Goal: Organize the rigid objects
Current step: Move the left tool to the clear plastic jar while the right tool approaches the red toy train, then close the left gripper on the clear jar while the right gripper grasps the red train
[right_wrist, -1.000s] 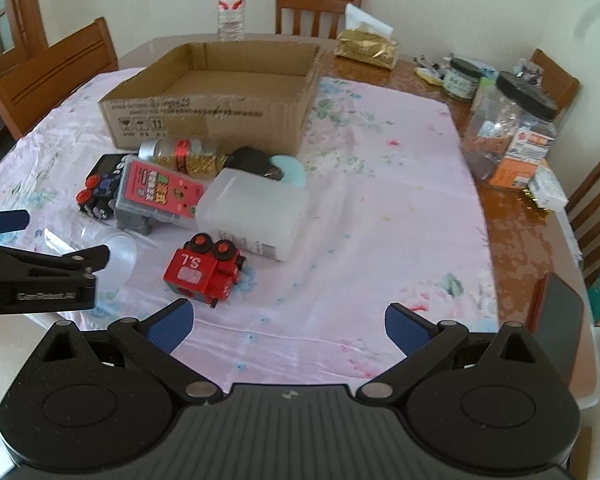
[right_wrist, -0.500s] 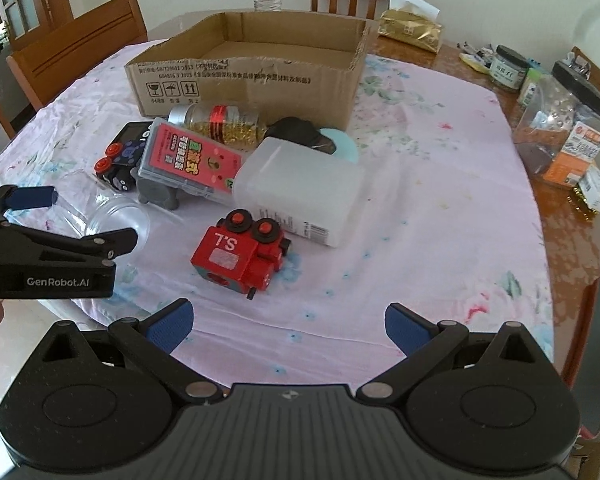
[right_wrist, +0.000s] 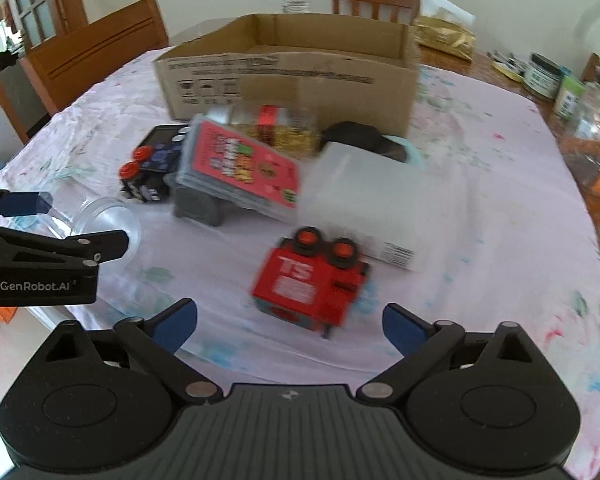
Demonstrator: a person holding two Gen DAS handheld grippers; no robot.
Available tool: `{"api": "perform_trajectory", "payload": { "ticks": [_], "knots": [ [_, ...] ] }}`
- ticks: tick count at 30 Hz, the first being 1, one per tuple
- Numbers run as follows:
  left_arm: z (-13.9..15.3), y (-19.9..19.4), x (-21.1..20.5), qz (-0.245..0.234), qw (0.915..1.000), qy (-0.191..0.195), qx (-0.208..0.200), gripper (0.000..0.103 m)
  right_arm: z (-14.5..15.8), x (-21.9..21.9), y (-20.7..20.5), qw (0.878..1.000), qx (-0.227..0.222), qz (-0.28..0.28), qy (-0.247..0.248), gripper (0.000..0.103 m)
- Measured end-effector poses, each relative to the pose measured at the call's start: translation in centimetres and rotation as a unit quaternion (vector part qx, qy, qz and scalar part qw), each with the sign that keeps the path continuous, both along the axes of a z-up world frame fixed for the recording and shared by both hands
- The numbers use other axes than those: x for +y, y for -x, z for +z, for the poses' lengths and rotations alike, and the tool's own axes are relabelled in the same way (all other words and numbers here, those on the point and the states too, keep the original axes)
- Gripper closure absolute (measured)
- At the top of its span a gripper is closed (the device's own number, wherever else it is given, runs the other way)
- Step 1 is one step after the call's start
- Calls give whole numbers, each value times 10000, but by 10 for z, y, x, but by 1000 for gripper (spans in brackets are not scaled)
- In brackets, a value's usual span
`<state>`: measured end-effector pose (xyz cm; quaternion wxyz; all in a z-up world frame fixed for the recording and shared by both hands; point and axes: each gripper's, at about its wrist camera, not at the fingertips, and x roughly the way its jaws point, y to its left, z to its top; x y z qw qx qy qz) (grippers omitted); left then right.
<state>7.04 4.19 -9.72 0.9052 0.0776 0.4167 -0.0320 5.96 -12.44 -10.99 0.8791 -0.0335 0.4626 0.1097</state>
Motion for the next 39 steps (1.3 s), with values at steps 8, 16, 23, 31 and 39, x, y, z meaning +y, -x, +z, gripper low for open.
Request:
{"api": "perform_trajectory", "payload": {
  "ticks": [8,16,23,31,39],
  "knots": [
    [0,-2,5,-50,10000,23,15,10,-5,15,-9,9999,-130,-16,8,10],
    [-2,-6,9,-193,9997,111,119,10,-6,11,-10,9996,-229,3,162,19],
    [-3,-9,9,-233,9996,146,118,10,-4,7,-13,9992,-287,-160,243,33],
    [-2,-13,12,-230,9992,262,181,11,-4,12,-14,9982,-332,-243,440,44],
    [6,-15,14,-334,9988,234,284,11,1,10,-15,9979,-262,-146,572,47]
  ]
}}
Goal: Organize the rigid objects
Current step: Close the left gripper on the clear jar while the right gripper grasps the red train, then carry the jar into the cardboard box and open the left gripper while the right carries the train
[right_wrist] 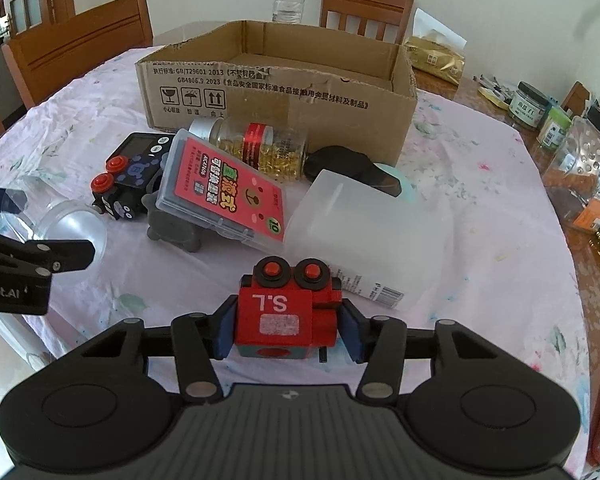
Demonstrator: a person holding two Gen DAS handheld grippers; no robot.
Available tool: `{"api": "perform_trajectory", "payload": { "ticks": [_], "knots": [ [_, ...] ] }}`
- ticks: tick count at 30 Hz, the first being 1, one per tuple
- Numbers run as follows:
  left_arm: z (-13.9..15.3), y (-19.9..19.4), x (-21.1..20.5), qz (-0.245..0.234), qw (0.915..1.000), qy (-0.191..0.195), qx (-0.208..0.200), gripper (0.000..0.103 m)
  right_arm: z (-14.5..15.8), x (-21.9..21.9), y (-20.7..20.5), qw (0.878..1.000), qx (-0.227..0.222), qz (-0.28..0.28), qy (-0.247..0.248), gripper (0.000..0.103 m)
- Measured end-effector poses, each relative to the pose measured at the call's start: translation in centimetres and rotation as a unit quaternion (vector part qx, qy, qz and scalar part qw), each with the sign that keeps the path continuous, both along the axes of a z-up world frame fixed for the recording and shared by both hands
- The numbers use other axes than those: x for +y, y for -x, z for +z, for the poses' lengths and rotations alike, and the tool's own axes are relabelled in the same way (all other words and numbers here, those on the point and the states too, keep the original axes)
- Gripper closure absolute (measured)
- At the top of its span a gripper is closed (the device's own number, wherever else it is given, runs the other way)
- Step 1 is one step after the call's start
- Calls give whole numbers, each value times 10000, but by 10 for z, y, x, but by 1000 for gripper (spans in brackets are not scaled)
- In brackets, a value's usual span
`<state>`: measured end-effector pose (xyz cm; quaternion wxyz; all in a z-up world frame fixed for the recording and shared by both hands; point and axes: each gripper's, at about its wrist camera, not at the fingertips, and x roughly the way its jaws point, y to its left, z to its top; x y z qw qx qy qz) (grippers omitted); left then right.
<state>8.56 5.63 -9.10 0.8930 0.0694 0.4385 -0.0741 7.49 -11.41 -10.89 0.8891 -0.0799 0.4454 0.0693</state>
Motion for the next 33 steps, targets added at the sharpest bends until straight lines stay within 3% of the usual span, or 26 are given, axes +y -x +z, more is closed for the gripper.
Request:
{"api": "perform_trajectory", "payload": {
  "ticks": [7,14,24,33],
  "knots": [
    [24,-3,3,-209,9997,-46,79,11,20,-8,1,9998,29,195,-5,47],
    [64,-25,2,-516,9987,-46,12,11,61,-21,-11,9992,-89,330,-222,47],
    [105,-109,-6,-793,9959,58,-432,11,99,-26,-61,9986,-343,342,-208,47],
    [103,-194,-23,-1128,9919,-16,-592,11,112,-23,-97,9990,-453,7,-49,47]
  ]
}}
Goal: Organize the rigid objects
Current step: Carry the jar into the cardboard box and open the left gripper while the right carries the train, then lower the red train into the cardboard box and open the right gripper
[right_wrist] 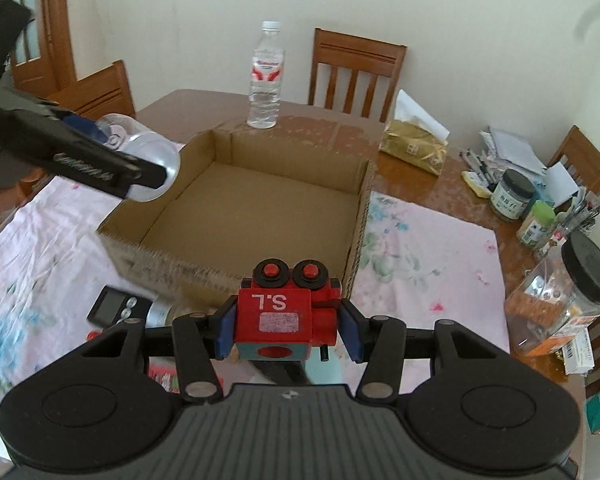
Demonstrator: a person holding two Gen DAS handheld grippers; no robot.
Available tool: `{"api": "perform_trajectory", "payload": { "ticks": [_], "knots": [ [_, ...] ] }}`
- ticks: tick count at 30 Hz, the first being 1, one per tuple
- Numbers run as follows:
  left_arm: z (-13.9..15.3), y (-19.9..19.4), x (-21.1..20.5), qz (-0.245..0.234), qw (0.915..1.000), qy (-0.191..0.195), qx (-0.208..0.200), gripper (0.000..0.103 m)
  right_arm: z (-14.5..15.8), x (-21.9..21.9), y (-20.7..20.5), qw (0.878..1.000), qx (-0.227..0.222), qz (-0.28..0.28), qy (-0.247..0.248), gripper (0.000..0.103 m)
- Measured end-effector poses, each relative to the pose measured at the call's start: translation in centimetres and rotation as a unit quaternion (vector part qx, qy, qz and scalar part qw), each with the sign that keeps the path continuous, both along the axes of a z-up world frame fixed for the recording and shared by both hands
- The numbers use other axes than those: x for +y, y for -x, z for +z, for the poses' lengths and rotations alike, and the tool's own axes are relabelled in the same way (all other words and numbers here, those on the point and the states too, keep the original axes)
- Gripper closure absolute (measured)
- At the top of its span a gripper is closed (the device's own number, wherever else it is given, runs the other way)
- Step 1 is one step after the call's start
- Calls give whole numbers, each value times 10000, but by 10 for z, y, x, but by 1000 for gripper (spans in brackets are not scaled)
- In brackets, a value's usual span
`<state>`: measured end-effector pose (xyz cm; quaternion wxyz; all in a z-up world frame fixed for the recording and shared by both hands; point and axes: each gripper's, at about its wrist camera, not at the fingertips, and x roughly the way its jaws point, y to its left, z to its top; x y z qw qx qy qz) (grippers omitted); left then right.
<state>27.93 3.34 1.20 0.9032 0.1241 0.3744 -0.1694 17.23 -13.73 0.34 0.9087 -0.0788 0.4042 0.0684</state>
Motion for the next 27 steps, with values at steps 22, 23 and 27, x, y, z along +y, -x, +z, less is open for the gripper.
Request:
{"api": "perform_trajectory", "payload": {
  "ticks": [22,23,27],
  "knots": [
    [-29,-77,9,238,9995,209,-30,5,2,-1,-61,9975,256,-589,300,47],
    [-27,-74,13,260,9993,262,-19,5,2,1,-65,9976,264,-567,306,47],
    [-21,-61,33,391,9983,437,-30,3,0,6,-86,9981,287,-451,295,47]
  ]
}}
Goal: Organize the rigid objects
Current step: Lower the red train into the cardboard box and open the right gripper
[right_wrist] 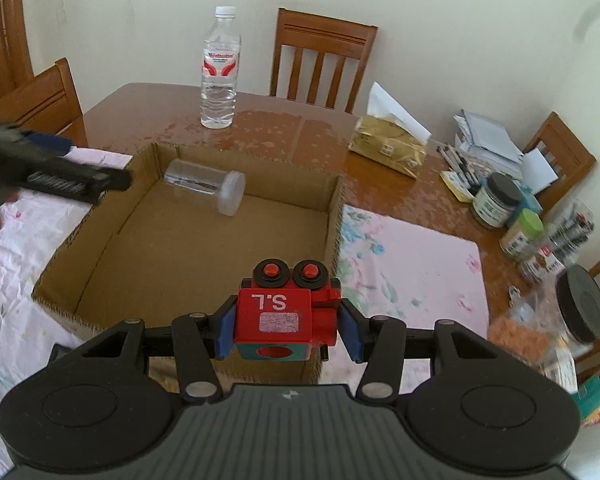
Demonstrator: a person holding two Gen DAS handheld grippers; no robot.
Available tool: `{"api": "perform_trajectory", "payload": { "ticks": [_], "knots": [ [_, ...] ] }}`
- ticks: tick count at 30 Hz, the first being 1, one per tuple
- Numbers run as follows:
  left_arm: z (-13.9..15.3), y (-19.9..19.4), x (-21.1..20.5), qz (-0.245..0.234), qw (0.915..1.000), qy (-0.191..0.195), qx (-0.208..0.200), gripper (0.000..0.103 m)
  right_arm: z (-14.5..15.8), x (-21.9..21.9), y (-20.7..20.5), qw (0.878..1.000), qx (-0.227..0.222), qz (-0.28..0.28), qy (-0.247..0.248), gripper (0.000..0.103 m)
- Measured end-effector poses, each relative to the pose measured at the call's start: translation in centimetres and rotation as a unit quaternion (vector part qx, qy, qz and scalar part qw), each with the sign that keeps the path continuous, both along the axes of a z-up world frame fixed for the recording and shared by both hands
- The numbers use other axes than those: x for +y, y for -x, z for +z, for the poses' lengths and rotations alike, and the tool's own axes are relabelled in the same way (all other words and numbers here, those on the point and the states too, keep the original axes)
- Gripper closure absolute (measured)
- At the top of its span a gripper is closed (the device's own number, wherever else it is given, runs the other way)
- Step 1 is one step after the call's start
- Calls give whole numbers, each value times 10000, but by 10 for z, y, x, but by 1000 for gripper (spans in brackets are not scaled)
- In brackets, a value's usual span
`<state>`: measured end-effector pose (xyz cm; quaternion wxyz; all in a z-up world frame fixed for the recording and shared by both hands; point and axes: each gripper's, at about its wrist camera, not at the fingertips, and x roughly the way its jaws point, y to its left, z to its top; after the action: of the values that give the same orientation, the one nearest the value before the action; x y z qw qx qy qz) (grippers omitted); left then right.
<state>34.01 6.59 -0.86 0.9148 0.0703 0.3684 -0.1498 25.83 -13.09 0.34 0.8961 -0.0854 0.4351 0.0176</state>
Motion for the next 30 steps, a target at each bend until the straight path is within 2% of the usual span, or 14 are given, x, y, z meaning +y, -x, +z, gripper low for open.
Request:
{"api": "perform_trajectory", "payload": {
  "ticks": [5,8,10,13,14,17,19,30],
  "knots": [
    [4,15,20,229,9997,69,-84,3,-2,5,-30,9999,43,86,-125,47],
    [3,25,28,407,9990,-26,-199,2,-6,9,-49,9999,63,137,-39,47],
    [2,30,33,536,9984,-90,-164,2,-8,12,-62,9999,41,160,45,47],
    [-2,38,44,659,9978,12,-85,2,-10,12,-82,9999,26,108,44,46],
    [-3,41,47,704,9975,18,-68,2,-9,12,-89,10000,-28,15,66,42],
    [-8,50,53,783,9969,15,-21,2,-4,13,-97,9993,-239,-139,268,3],
    [-10,55,56,822,9966,3,9,2,2,14,-95,9984,-412,-138,356,0],
    [-19,79,56,936,9954,-82,189,2,3,11,-57,9994,-226,-192,158,0]
  ]
}}
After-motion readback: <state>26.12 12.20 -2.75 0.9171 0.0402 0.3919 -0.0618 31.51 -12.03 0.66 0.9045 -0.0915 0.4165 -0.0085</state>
